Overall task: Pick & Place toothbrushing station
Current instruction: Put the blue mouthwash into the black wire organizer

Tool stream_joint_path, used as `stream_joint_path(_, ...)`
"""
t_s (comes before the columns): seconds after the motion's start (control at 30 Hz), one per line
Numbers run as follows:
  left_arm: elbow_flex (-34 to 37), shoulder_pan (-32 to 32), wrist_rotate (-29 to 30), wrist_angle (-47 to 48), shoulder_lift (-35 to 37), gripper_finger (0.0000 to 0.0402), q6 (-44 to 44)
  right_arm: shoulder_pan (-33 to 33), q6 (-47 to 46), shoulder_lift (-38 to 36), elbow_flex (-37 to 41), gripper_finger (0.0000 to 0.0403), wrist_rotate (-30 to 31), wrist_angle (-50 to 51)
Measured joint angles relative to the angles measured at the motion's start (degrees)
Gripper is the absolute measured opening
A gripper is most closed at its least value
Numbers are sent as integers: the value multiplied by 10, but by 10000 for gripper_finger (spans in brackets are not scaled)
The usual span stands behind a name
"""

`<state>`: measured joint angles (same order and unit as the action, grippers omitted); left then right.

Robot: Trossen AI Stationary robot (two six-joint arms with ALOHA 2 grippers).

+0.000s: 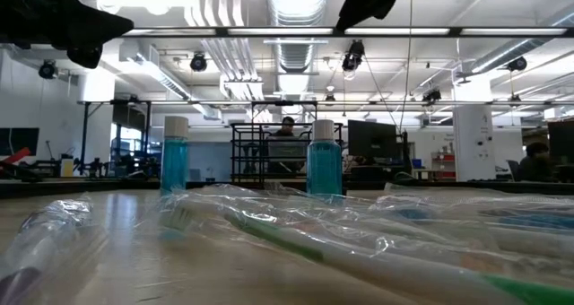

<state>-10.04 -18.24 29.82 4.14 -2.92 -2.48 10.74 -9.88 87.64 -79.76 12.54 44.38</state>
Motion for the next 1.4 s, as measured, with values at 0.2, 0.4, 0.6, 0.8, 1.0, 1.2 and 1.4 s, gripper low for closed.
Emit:
stream_joint_path(0.2,0,0,0,0,0,14,18,24,-74,63,-26,182,8,13)
stream_joint_path(0.4,0,0,0,0,0,14,37,25,-121,134,-90,189,-1,100)
stream_joint_path(0.6,0,0,0,4,0,14,36,25,-137,192,-150,189,-10,149)
stream_joint_path(0.8,0,0,0,4,0,14,36,25,-97,234,-183,189,-29,155)
stream_joint_path(1.0,0,0,0,9,0,14,41,25,-21,265,-182,189,-36,153)
stream_joint_path(1.2,0,0,0,10,0,14,44,21,-42,276,-180,189,-36,147)
stream_joint_path(1.4,0,0,0,10,0,14,45,19,-58,274,-178,189,-35,130)
